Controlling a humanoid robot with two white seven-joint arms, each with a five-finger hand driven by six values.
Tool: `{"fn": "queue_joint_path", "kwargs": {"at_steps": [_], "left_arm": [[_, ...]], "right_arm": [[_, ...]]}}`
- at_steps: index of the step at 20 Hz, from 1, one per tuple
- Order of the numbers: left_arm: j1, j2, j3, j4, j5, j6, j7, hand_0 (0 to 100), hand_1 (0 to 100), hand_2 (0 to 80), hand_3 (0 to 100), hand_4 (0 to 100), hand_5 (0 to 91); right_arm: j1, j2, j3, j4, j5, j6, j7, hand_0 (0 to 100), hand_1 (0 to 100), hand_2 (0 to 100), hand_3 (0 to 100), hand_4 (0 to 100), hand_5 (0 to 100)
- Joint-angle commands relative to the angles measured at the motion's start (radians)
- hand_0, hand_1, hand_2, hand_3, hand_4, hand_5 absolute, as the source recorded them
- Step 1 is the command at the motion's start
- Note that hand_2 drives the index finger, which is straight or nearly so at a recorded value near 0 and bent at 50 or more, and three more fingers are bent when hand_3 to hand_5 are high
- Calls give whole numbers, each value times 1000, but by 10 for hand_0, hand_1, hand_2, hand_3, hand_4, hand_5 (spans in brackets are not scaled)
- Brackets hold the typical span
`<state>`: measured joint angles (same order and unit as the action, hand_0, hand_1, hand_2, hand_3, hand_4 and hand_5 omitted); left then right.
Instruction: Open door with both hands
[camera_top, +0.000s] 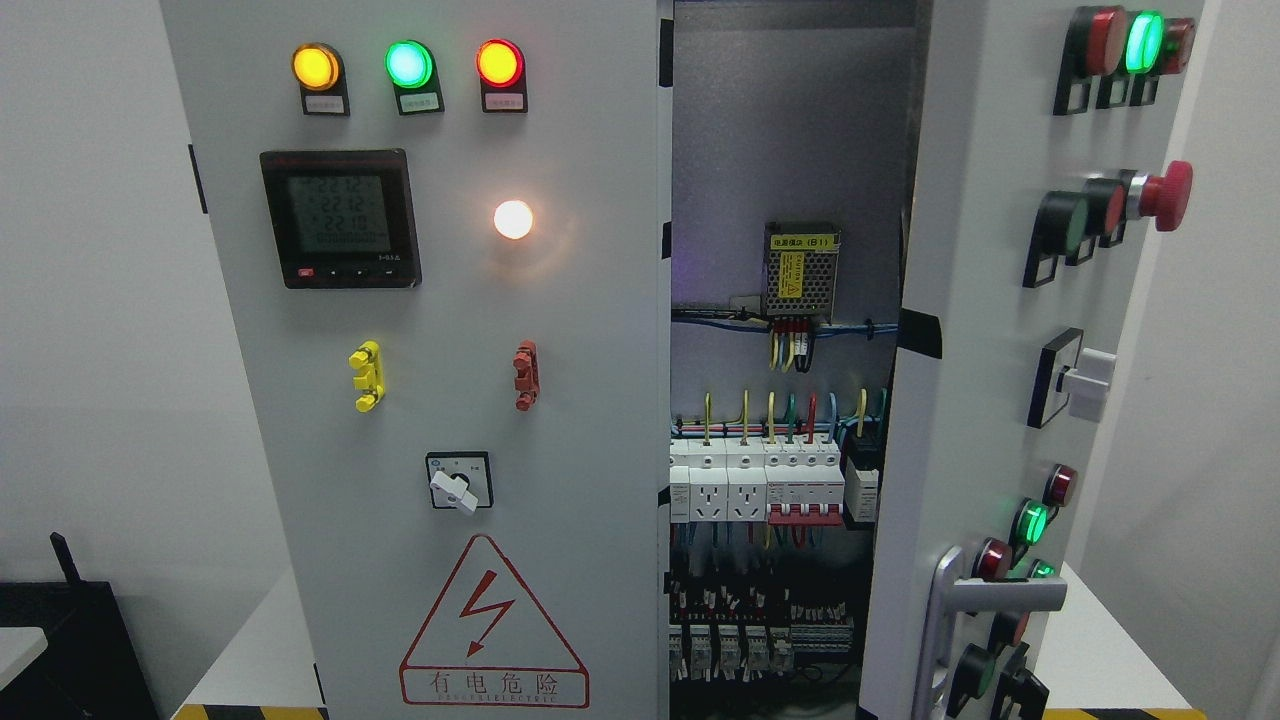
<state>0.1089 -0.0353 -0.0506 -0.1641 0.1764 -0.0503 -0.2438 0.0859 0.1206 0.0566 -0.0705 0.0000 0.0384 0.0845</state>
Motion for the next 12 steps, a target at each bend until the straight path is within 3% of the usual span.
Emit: {"fn": "queue_joint_path", "kwargs": {"at_steps": [1,12], "left_arm": [[0,0,0,0,0,1,0,0,0,0,0,0,0],[0,0,0,0,0,1,0,0,0,0,0,0,0]], "right_arm": [[0,1,0,0,6,0,0,379,0,0,0,0,0],[0,-1,0,0,6,0,0,379,0,0,0,0,0]]}}
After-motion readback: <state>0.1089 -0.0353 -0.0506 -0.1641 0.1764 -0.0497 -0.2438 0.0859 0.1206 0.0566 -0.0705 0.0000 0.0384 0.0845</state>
